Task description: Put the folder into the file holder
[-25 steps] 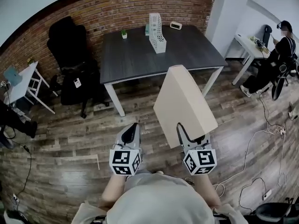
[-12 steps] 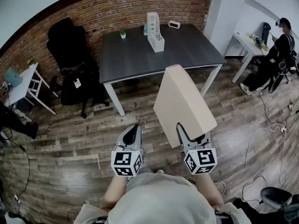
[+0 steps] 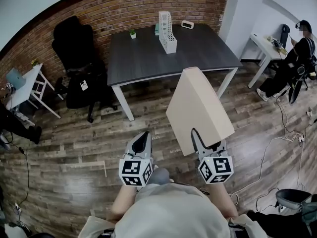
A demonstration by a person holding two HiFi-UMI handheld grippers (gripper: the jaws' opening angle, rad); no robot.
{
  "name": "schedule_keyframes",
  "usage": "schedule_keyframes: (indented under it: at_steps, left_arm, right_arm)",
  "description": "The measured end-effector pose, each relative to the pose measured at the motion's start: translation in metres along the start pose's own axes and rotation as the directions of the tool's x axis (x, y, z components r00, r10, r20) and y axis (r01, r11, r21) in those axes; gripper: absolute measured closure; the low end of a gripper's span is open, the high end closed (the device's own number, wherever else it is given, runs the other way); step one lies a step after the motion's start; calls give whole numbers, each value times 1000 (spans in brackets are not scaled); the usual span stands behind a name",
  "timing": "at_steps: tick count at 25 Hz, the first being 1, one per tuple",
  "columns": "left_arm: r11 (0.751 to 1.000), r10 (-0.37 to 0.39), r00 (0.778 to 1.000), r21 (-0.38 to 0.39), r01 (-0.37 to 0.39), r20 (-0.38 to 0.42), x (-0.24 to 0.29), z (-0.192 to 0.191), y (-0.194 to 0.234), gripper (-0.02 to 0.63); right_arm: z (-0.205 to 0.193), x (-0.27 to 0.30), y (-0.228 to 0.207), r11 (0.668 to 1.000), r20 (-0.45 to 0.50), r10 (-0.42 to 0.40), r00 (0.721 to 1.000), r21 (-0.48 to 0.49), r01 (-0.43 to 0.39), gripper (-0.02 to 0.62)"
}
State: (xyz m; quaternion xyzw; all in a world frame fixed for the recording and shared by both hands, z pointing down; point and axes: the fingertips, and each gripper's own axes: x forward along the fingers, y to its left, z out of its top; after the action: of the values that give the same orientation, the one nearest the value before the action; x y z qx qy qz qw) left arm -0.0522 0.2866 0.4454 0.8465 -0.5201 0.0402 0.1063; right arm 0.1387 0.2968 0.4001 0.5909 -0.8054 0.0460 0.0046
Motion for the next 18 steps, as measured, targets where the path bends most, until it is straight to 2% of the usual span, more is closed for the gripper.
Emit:
schedule_keyframes:
  at_steps: [6, 10, 12, 14, 18]
  left_arm:
    - [1000, 16, 1000, -18, -16, 9, 15, 5, 14, 594]
    - [999, -4, 1000, -50, 5, 13, 38, 7, 27, 583]
    - [998, -22, 1000, -64, 23, 17, 54, 10, 35, 490]
    - [997, -40, 999, -67, 41, 27, 74, 15, 43, 428]
    - [995, -65, 997, -67, 68, 40, 120, 25, 63, 353]
  right_arm:
    - [-1, 17, -5, 1000, -7, -7, 1000, 12, 7, 321]
    - [-2, 39, -14, 1000, -14, -17, 1000, 13, 17, 321]
    - [-2, 56, -20, 1000, -17, -23, 1000, 10, 23, 321]
    - [-1, 76, -28, 999, -15, -31, 999, 8, 31, 321]
    - [0, 121, -47, 999, -14, -50, 999, -3, 50, 321]
